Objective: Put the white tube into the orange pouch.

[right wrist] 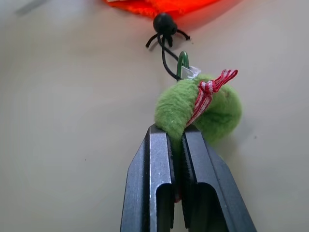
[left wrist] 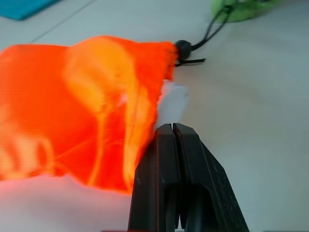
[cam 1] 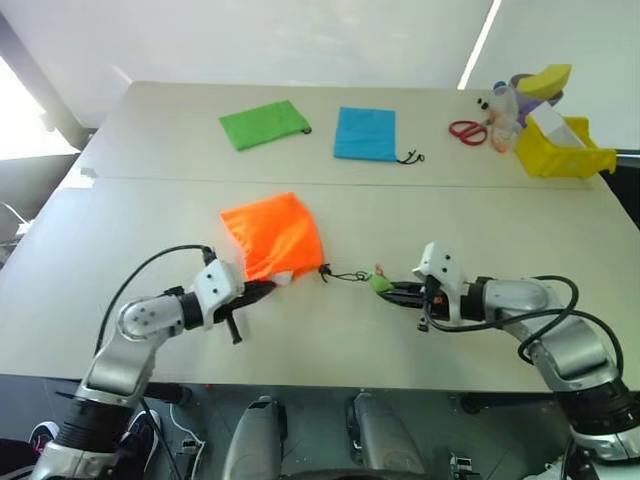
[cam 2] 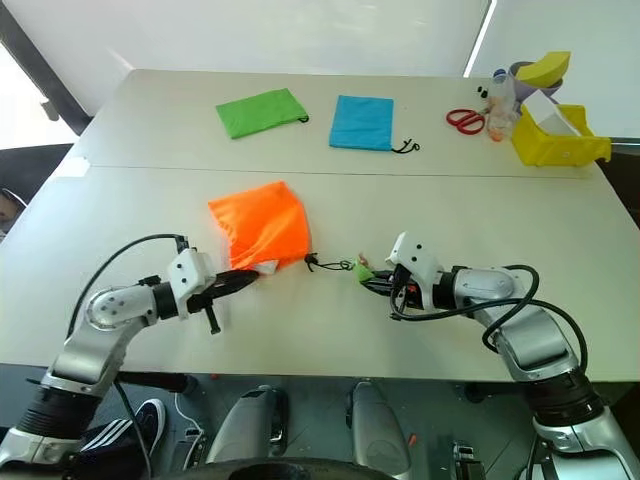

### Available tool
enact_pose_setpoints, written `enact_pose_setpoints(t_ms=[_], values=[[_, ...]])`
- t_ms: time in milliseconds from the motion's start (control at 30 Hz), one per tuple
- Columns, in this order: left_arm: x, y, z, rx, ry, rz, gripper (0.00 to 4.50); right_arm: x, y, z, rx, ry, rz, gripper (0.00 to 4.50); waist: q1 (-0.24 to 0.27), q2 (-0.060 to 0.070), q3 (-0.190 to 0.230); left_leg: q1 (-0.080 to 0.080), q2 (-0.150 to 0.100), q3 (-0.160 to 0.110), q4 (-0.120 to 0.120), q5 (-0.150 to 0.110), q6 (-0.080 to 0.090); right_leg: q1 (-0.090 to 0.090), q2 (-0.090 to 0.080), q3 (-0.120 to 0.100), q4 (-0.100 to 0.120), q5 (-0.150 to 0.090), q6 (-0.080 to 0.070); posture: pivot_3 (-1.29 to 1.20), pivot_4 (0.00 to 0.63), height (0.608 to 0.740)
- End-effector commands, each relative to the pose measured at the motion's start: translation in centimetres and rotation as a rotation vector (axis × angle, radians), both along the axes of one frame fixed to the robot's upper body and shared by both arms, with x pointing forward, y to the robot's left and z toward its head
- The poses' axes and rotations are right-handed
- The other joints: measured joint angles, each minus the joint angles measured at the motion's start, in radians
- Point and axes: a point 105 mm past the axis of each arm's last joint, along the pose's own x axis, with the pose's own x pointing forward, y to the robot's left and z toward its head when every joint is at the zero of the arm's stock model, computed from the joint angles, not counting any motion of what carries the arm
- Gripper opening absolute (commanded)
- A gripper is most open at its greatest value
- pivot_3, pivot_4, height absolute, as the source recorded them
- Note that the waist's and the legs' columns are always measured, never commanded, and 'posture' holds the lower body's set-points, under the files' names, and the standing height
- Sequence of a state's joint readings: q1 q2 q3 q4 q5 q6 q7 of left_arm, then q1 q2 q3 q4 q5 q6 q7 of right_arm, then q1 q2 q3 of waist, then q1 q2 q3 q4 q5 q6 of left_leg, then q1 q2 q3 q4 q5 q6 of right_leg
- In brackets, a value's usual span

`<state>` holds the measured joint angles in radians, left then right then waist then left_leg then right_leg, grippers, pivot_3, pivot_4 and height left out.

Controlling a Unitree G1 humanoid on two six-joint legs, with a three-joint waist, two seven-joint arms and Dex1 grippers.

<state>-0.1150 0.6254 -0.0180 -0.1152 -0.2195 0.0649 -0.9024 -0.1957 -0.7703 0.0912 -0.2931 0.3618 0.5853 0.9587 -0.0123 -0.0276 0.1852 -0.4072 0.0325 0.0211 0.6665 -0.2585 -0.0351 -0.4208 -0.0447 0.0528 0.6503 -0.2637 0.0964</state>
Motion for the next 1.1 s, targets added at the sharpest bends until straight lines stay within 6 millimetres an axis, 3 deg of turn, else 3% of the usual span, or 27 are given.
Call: enact_pose_setpoints(t_ms=[33, 167, 333, 467, 633, 767, 867, 967, 1100], values=[[0.4, 0.5, 1.5, -0.026, -0.049, 0.027, 0.07, -1.0, -0.4, 1.8, 0.026, -0.008, 0.053, 0.0, -0.001, 0.0, 0.0, 0.0, 0.0, 0.0, 0.0, 0.0, 0.0, 0.0, 0.0, 0.0, 0.0, 0.0, 0.0, 0.0, 0.15, 0.74], [0.4, 0.3, 1.8, -0.061, -0.046, 0.028, 0.07, -2.7, -0.5, 2.3, 0.041, 0.048, 0.123, 0.0, -0.001, 0.0, 0.0, 0.0, 0.0, 0.0, 0.0, 0.0, 0.0, 0.0, 0.0, 0.0, -0.001, 0.001, 0.003, 0.0, 0.15, 0.74], [-3.7, -1.7, 1.8, -0.183, 0.147, -0.177, 0.07, -2.8, 0.2, 2.4, 0.064, 0.05, 0.135, 0.0, -0.009, 0.0, 0.0, 0.0, 0.001, 0.0, 0.0, 0.0, 0.0, 0.0, 0.001, 0.0, 0.0, 0.0, 0.0, 0.0, 0.15, 0.74], [-5.2, -0.9, 2.4, -0.182, 0.222, -0.237, 0.07, -4.3, 0.5, 3.3, 0.102, 0.103, 0.19, 0.0, -0.001, 0.0, 0.0, 0.0, 0.001, 0.0, -0.001, 0.0, 0.0, -0.001, 0.001, 0.0, 0.0, 0.0, 0.0, 0.0, 0.15, 0.74], [-3.9, -0.5, 3.2, -0.191, 0.196, -0.194, 0.07, -4.7, 0.0, 4.6, 0.141, 0.125, 0.208, 0.0, 0.001, 0.0, 0.0, 0.0, 0.0, 0.0, 0.001, 0.0, 0.0, 0.001, 0.0, 0.0, -0.001, 0.0, -0.001, 0.0, 0.15, 0.74], [-2.8, -2.1, 5.4, -0.284, 0.156, -0.223, 0.07, -4.9, -0.4, 5.1, 0.138, 0.125, 0.212, 0.0, 0.002, 0.0, 0.0, 0.0, 0.0, 0.0, 0.001, 0.0, 0.0, 0.001, 0.0, 0.0, -0.002, 0.0, -0.001, 0.0, 0.15, 0.74], [-1.2, -3.5, 6.8, -0.32, 0.135, -0.261, 0.07, -2.2, -1.8, 3.8, 0.007, 0.02, 0.093, 0.0, 0.001, 0.0, 0.0, -0.001, 0.0, -0.001, 0.001, 0.0, 0.0, 0.001, 0.001, -0.001, -0.002, 0.0, 0.0, 0.0, 0.15, 0.74], [0.9, -4.6, 7.2, -0.295, 0.082, -0.273, 0.07, -1.6, -2.6, 2.4, -0.076, -0.001, 0.073, 0.0, 0.0, 0.0, 0.0, 0.001, -0.001, 0.0, 0.001, 0.0, 0.0, 0.002, 0.001, 0.0, -0.002, 0.001, 0.0, 0.0, 0.15, 0.74], [2.7, -7.5, 7.5, -0.237, 0.017, -0.372, 0.07, -0.7, -2.7, 2.3, -0.08, -0.047, 0.041, 0.0, 0.0, 0.0, 0.0, 0.0, -0.001, -0.001, 0.001, 0.0, 0.0, 0.002, 0.002, 0.0, -0.002, 0.002, 0.003, 0.0, 0.15, 0.74]])
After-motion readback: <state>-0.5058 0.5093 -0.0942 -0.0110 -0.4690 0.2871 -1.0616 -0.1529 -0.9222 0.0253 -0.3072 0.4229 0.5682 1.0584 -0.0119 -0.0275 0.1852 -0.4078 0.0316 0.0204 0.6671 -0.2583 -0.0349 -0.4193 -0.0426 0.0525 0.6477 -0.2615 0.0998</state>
